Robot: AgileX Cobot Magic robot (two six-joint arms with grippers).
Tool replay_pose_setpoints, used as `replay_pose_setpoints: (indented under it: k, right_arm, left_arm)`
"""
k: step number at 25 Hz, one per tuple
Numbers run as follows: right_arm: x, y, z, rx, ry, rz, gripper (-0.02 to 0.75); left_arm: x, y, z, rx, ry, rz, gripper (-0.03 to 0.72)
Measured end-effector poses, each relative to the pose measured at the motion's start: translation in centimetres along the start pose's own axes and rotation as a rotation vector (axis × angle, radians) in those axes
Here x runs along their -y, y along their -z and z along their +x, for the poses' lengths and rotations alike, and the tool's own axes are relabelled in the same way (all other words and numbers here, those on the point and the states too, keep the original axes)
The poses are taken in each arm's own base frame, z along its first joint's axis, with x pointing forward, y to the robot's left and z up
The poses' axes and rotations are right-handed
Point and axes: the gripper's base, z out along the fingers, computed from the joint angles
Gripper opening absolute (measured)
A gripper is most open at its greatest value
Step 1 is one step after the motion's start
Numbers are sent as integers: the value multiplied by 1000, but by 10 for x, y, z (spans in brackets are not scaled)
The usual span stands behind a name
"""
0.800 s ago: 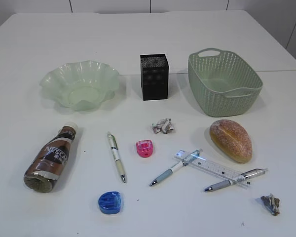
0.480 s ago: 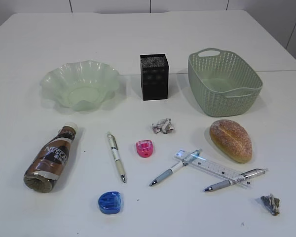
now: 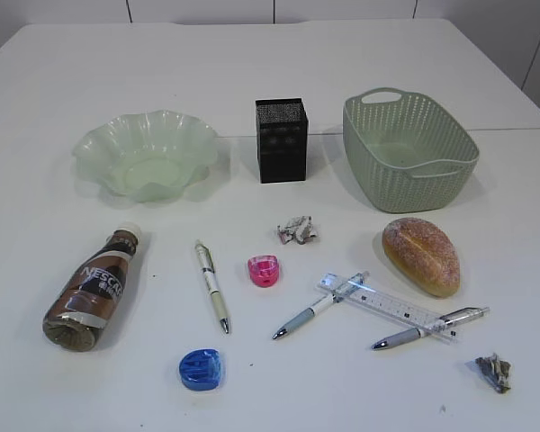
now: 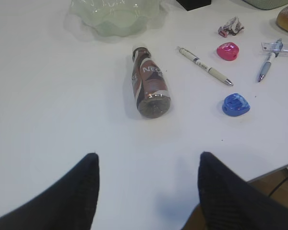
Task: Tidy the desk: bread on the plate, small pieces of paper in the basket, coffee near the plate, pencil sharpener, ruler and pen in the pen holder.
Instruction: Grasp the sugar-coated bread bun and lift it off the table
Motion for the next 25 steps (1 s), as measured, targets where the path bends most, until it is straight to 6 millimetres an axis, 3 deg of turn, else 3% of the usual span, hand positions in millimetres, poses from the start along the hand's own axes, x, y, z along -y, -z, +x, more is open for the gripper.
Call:
replay_pose_setpoints:
  k: [25]
  right_arm:
    - [0,0,0,0,0,0,533]
  left_arm:
    - [0,0,0,0,1,1,446]
